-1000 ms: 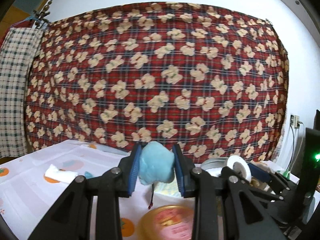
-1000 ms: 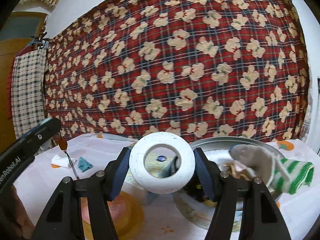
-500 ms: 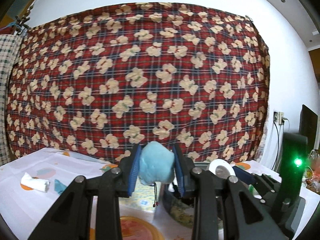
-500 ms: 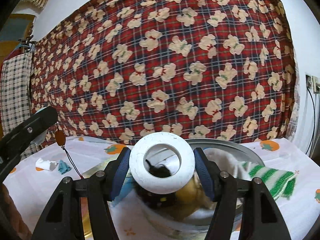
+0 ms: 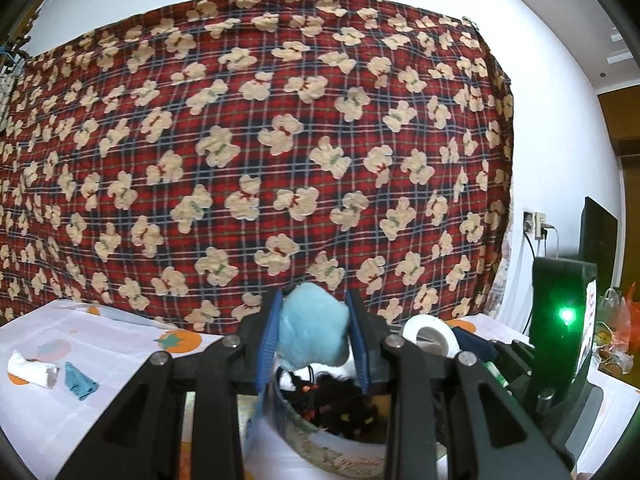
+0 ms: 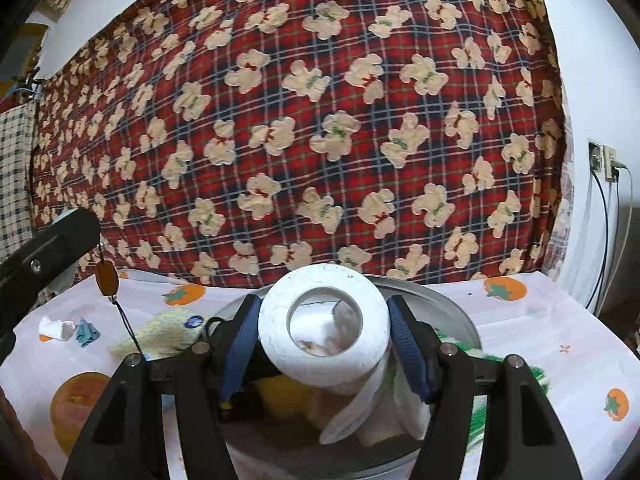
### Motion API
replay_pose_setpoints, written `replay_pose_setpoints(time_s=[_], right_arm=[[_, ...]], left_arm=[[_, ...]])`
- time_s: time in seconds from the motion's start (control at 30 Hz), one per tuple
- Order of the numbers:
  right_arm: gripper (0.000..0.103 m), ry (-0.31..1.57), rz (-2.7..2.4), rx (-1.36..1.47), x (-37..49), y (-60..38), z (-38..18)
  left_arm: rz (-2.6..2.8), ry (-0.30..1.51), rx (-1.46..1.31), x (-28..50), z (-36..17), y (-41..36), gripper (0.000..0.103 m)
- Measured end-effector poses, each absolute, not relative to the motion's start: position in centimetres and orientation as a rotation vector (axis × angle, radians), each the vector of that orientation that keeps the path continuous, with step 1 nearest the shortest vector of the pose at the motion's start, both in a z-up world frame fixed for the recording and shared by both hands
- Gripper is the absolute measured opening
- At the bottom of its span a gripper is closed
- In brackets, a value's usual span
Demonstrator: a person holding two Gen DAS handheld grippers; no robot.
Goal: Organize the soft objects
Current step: 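Lower the roll and pouch into the tin and open both grippers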
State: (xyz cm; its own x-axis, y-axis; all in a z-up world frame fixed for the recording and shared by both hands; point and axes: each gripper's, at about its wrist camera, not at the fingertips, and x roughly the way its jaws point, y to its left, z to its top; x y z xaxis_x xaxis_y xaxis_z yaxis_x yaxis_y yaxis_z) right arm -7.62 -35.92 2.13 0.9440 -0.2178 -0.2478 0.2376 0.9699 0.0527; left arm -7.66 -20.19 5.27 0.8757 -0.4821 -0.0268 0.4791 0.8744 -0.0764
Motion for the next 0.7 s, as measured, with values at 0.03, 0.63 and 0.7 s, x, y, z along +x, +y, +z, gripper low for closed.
replay_pose_setpoints(time_s=[0.03, 0.63, 0.7], right_arm=[[0.066, 0.244, -0.236, 0.083, -7.6, -36.2, 2.1], [0.066, 0.241, -0.324, 0.103, -7.3, -40.8, 2.5], [0.066, 0.249, -0.327, 0.101, -7.0, -41.0, 2.4]], left_arm=[[-0.509, 0.050, -0.067, -7.5, 5.2, -20.6, 0.031], [-0.614, 0.077, -0.027, -5.9, 4.2, -25.5, 0.031], [-0.610, 0.089, -0.010, -5.3, 4.1, -26.3, 0.031]])
